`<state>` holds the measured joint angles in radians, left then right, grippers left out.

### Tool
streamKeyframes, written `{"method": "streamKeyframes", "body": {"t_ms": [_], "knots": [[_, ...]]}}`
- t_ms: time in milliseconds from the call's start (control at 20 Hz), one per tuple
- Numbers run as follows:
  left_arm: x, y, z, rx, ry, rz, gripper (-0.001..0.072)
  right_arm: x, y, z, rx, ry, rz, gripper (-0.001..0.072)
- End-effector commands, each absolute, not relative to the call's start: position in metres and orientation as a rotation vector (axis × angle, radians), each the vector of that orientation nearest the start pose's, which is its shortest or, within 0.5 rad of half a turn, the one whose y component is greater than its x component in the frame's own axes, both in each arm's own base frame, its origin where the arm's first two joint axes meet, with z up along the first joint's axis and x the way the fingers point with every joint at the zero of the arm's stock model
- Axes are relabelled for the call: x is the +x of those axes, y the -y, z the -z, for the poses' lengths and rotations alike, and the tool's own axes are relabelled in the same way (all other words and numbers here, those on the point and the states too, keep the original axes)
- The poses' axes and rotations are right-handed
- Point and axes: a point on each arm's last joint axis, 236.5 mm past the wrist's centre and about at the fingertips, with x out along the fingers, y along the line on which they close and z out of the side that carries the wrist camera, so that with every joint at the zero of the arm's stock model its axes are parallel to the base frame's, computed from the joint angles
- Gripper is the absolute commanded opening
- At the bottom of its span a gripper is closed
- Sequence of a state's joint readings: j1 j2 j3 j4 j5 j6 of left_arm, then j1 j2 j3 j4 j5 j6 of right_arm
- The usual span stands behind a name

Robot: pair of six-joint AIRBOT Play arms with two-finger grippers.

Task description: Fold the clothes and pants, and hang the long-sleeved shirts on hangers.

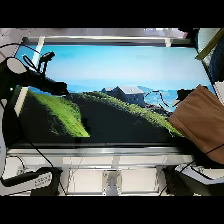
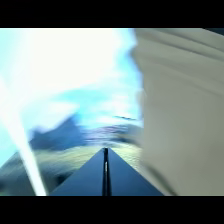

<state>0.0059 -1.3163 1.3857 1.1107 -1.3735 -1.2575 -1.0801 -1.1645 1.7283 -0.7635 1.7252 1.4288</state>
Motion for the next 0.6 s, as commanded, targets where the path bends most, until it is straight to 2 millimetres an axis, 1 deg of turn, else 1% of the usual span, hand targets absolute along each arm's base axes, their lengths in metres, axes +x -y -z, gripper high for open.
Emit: {"method": "streamKeyframes", "body": {"t_ms": [0, 50, 100, 200, 250, 550], "knots": [[0.386, 0.103, -0.085, -0.118, -1.202, 0.521, 0.0013, 0.322, 0.074, -0.32, 0.514, -0.653, -0.29, 0.0025], [0.386, 0.103, -0.085, -0.118, -1.203, 0.522, 0.0013, 0.323, 0.06, -0.311, 0.486, -0.704, -0.318, 0.0025], [0.386, 0.103, -0.085, -0.118, -1.203, 0.522, 0.0013, 0.321, 0.05, -0.301, 0.455, -0.761, -0.328, 0.0025], [0.386, 0.103, -0.085, -0.118, -1.202, 0.521, 0.0013, 0.314, 0.045, -0.281, 0.406, -0.863, -0.309, 0.0025], [0.386, 0.103, -0.085, -0.118, -1.203, 0.522, 0.0013, 0.314, 0.045, -0.277, 0.395, -0.878, -0.302, 0.0025], [0.386, 0.103, -0.085, -0.118, -1.202, 0.521, 0.0013, 0.314, 0.043, -0.278, 0.394, -0.878, -0.307, 0.0026]]}}
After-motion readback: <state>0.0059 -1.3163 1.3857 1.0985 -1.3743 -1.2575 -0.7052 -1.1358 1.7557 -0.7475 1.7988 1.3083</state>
